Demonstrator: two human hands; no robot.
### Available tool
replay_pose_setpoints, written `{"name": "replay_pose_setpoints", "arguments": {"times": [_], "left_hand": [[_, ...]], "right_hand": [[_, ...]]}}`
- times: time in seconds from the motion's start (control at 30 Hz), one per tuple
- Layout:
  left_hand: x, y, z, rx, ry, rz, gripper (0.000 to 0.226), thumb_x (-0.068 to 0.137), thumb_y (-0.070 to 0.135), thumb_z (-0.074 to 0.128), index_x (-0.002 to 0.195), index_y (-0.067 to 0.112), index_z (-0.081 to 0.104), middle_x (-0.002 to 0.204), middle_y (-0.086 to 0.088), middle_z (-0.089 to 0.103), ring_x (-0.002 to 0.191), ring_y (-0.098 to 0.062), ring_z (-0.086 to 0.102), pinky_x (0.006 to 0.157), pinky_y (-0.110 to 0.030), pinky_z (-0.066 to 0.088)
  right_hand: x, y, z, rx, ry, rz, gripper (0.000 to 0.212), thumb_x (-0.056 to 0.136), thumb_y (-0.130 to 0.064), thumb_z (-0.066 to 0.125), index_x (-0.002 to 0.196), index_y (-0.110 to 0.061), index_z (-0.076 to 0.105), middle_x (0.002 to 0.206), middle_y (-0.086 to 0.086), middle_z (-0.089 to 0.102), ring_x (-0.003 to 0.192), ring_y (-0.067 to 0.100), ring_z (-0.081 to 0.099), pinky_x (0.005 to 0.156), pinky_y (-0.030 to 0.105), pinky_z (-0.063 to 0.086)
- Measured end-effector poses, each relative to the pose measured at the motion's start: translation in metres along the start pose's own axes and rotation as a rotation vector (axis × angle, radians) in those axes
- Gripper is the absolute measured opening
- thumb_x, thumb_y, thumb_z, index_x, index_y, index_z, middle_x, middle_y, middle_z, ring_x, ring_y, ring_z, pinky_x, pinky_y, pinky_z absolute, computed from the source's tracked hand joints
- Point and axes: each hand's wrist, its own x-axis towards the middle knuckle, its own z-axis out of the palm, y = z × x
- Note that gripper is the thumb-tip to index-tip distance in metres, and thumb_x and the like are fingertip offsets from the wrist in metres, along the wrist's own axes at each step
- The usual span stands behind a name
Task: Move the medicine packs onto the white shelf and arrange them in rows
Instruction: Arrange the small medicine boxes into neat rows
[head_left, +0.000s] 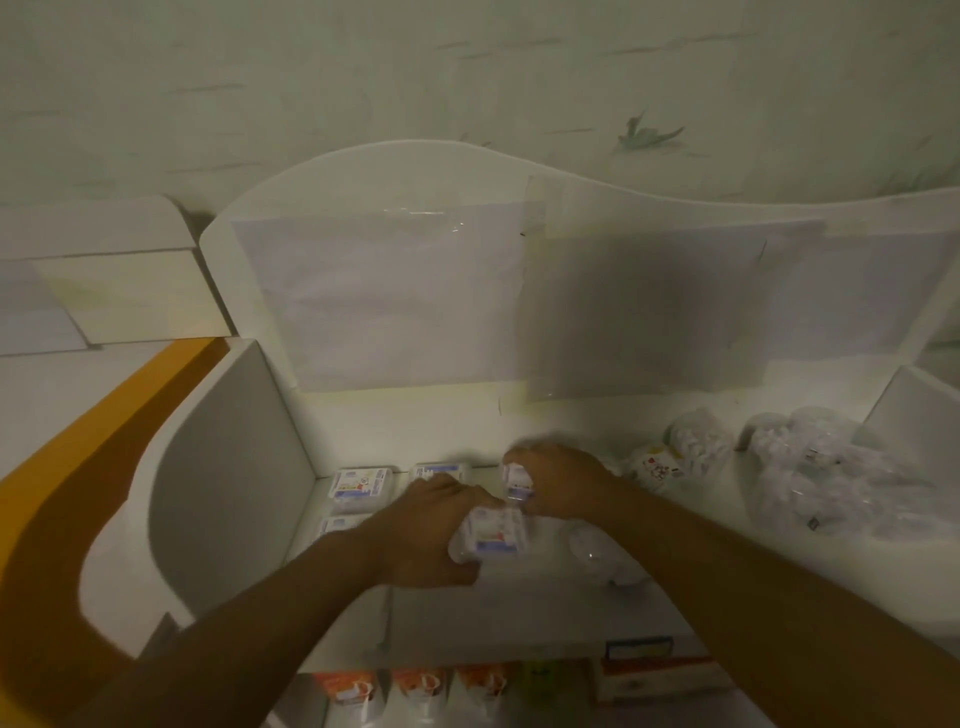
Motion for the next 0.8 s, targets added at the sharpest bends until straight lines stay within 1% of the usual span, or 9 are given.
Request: {"name": "replay_pose_setpoints", "arguments": {"times": [0.13,0.2,0.27,0.33,0.43,0.5,0.57,0.7,0.8], "left_hand": [[-0.025,-0.015,-0.020,0.053,0.021,-0.107,0.069,0.072,0.049,0.067,0.133,0.035,0.039,0.119,0.013,0.048,0.111,-0.010,0.039,0.095,-0.029,0.030],[-0.036,-0.024,-0.024,0.056,0.008,-0.174,0.070,0.067,0.051,0.068,0.129,0.034,0.040,0.120,0.010,0.053,0.110,-0.012,0.045,0.094,-0.029,0.036],[-0.048,-0.031,-0.023,-0.013,-0.025,-0.239,0.067,0.066,0.049,0.071,0.124,0.036,0.041,0.121,0.009,0.056,0.109,-0.013,0.052,0.091,-0.027,0.044],[-0.060,-0.035,-0.022,-0.060,-0.073,-0.291,0.072,0.067,0.045,0.073,0.129,0.037,0.036,0.124,0.008,0.055,0.108,-0.010,0.052,0.089,-0.027,0.048],[-0.076,-0.037,-0.020,-0.017,-0.154,-0.339,0.085,0.072,0.038,0.071,0.144,0.030,0.025,0.136,0.003,0.047,0.117,-0.013,0.049,0.093,-0.026,0.048],[-0.084,-0.036,-0.018,0.064,-0.230,-0.332,0.086,0.076,0.036,0.069,0.147,0.028,0.022,0.142,0.001,0.043,0.124,-0.017,0.046,0.098,-0.028,0.044],[-0.090,-0.038,-0.016,0.144,-0.270,-0.305,0.082,0.078,0.035,0.069,0.146,0.027,0.023,0.142,0.000,0.043,0.125,-0.019,0.045,0.098,-0.030,0.043],[-0.105,-0.046,-0.002,0.173,-0.251,-0.320,0.077,0.080,0.030,0.069,0.143,0.029,0.027,0.141,0.000,0.042,0.122,-0.020,0.048,0.097,-0.034,0.046],[-0.114,-0.052,0.008,0.209,-0.235,-0.279,0.077,0.081,0.026,0.069,0.144,0.026,0.026,0.146,-0.004,0.039,0.126,-0.022,0.047,0.099,-0.038,0.046]], "right_hand": [[-0.002,-0.013,-0.021,-0.044,-0.017,-0.015,0.063,0.078,-0.037,0.071,0.135,-0.029,0.045,0.128,-0.001,0.056,0.112,0.022,0.056,0.090,0.038,0.051],[-0.004,-0.023,-0.029,-0.057,-0.046,-0.045,0.065,0.079,-0.037,0.070,0.137,-0.029,0.042,0.131,0.001,0.055,0.113,0.022,0.055,0.092,0.040,0.051],[-0.007,-0.034,-0.032,-0.071,-0.066,-0.075,0.066,0.079,-0.038,0.071,0.138,-0.029,0.042,0.131,0.002,0.055,0.112,0.023,0.056,0.091,0.040,0.051],[-0.011,-0.043,-0.033,-0.077,-0.074,-0.082,0.067,0.080,-0.038,0.071,0.139,-0.028,0.042,0.130,0.003,0.055,0.111,0.023,0.056,0.091,0.041,0.051],[-0.022,-0.058,-0.034,-0.066,-0.069,-0.074,0.066,0.081,-0.037,0.070,0.140,-0.027,0.042,0.131,0.004,0.055,0.111,0.024,0.056,0.092,0.040,0.051],[-0.032,-0.071,-0.029,-0.059,-0.072,-0.066,0.065,0.082,-0.036,0.069,0.141,-0.027,0.041,0.133,0.005,0.054,0.114,0.024,0.055,0.093,0.038,0.049],[-0.043,-0.085,-0.022,-0.054,-0.077,-0.059,0.064,0.084,-0.036,0.068,0.142,-0.026,0.040,0.137,0.004,0.052,0.117,0.024,0.054,0.095,0.036,0.048],[-0.062,-0.111,-0.003,-0.076,-0.095,-0.028,0.063,0.086,-0.037,0.066,0.142,-0.027,0.039,0.139,0.004,0.051,0.120,0.023,0.051,0.095,0.036,0.045],[-0.074,-0.128,0.016,-0.099,-0.135,-0.008,0.064,0.086,-0.035,0.066,0.143,-0.027,0.038,0.142,0.006,0.048,0.125,0.025,0.048,0.098,0.037,0.042]]}}
